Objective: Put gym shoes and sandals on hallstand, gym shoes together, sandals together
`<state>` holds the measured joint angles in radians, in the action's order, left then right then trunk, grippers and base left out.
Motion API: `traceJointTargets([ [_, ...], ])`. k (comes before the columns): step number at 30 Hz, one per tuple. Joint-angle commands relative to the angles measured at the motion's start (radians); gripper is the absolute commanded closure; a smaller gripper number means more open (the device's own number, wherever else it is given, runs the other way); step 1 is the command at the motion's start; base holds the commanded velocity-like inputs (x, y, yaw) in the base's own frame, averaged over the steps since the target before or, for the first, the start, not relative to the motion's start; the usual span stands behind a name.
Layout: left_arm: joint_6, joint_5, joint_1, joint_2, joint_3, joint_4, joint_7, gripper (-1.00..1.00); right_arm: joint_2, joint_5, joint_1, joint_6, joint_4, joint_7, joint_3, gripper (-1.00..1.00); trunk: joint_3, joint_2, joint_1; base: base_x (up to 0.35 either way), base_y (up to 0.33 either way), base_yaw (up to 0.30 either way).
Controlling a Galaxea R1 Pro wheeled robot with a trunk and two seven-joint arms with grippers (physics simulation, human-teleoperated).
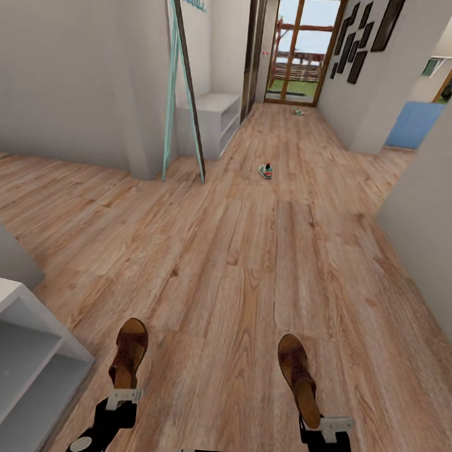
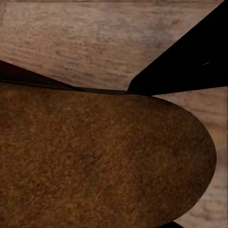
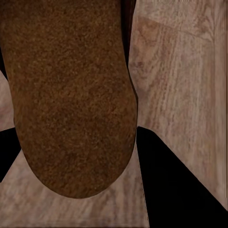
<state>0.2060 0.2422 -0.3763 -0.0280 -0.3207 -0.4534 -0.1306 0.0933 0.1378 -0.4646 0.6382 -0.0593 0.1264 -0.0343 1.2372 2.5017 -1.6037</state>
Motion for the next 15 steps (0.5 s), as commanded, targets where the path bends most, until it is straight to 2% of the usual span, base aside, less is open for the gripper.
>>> traceJointTargets([
  [1,0.015,0.008,0.007,-0.001,-0.01,0.002,-0.007,1.0,0.0,0.007,0.001,0.003,0.003,0.009,-0.003,1.0,-0.005,0.0,0.001,0.0,0.0,-0.118],
  [4,0.066,-0.006,0.039,-0.001,-0.013,0.029,-0.006,1.0,-0.001,0.006,0.014,0.007,0.008,0.007,-0.004,1.0,-0.021,-0.001,0.002,0.0,0.0,-0.118],
  [9,0.156,-0.01,0.098,0.008,-0.019,0.087,0.0,1.0,-0.008,0.005,0.042,0.01,0.01,0.006,-0.004,1.0,-0.047,-0.009,0.008,0.0,0.0,-0.119],
  [15,0.163,-0.01,0.103,0.01,-0.017,0.09,0.0,1.0,-0.013,0.005,0.044,0.009,0.01,0.006,-0.004,1.0,-0.075,-0.051,0.031,0.0,0.0,-0.119],
])
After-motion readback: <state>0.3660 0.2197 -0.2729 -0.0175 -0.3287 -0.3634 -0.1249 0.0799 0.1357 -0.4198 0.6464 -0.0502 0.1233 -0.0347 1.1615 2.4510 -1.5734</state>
